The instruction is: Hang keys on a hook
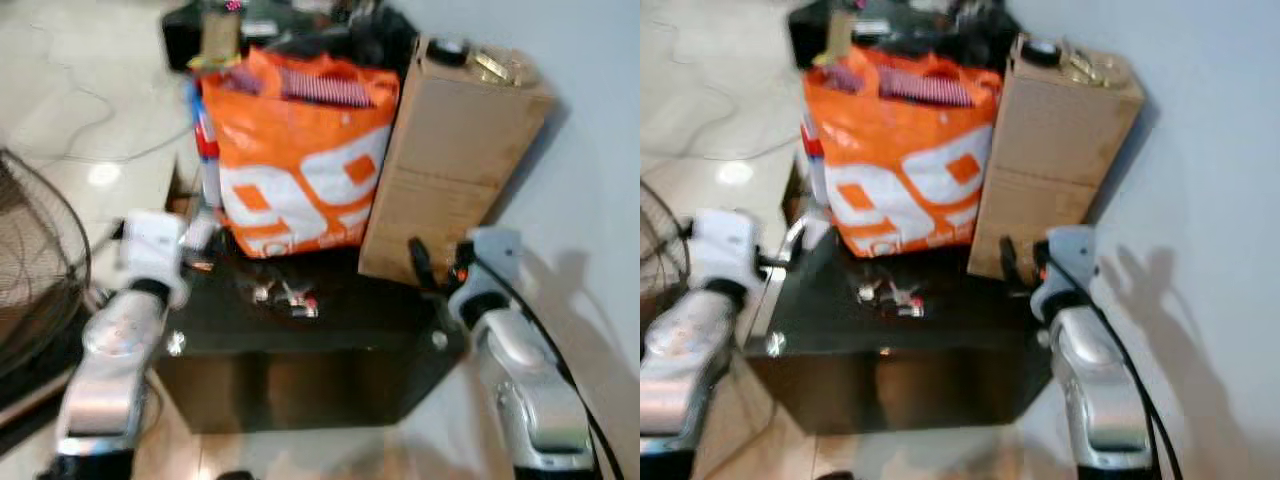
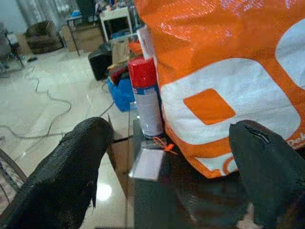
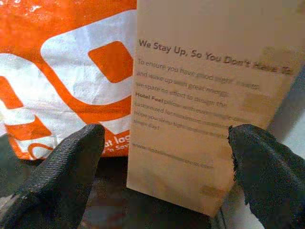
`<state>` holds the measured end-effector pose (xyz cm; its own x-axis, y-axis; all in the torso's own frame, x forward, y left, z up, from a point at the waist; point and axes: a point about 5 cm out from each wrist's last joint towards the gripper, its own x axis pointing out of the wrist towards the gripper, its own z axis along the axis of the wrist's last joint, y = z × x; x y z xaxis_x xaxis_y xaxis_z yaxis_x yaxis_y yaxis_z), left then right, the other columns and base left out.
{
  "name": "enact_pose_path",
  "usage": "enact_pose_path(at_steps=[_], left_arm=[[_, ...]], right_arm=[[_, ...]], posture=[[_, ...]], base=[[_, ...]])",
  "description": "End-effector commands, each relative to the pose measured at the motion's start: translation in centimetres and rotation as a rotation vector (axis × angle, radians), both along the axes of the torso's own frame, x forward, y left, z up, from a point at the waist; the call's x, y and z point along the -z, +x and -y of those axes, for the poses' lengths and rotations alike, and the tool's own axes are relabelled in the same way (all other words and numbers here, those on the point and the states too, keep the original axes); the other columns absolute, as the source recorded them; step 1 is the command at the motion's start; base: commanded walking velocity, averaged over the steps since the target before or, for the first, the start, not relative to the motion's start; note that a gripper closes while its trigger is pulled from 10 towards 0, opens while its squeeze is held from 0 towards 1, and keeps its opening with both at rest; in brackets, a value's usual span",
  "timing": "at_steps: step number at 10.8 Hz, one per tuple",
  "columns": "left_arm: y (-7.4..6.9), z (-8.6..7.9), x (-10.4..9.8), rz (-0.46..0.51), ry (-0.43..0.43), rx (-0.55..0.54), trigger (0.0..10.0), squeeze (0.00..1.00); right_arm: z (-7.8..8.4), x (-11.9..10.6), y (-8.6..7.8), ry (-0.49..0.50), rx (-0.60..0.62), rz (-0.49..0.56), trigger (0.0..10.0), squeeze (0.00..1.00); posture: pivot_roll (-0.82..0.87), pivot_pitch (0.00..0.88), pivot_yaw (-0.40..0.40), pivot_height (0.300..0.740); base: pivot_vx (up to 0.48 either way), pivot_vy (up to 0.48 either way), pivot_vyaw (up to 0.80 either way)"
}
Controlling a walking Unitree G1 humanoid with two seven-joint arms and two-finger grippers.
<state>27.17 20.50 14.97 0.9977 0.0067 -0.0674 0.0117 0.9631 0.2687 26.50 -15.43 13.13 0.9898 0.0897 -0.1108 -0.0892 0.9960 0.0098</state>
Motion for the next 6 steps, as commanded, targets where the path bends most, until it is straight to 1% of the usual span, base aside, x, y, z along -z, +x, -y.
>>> enact_pose_path(at_steps=[1,3,5,6], left_arm=[[0.21,1.1,-0.39,0.011,-0.004,0.034,10.0,0.0],[0.46,1.53,-0.25,-0.008,0.006,0.052,10.0,0.0],[0.27,1.82,-0.16,-0.013,-0.007,0.073,10.0,0.0],[0.19,1.88,-0.14,-0.014,-0.007,0.076,10.0,0.0]], right_arm=[[0.86,0.13,-0.09,-0.021,0.039,-0.01,10.0,0.0],[0.85,0.04,-0.13,-0.016,0.057,0.001,10.0,0.0],[1.25,0.4,-0.12,-0.007,0.087,-0.027,10.0,0.0],[1.32,0.47,-0.11,-0.018,0.092,-0.03,10.0,0.0]], posture=[[0.02,0.0,-0.081,0.74],[0.01,0.0,-0.075,0.74],[0.02,0.0,-0.085,0.74],[0.02,0.0,-0.089,0.74]], base=[[0.0,0.0,0.0],[0.0,0.0,0.0],[0.0,0.0,0.0],[0.251,0.0,0.0]])
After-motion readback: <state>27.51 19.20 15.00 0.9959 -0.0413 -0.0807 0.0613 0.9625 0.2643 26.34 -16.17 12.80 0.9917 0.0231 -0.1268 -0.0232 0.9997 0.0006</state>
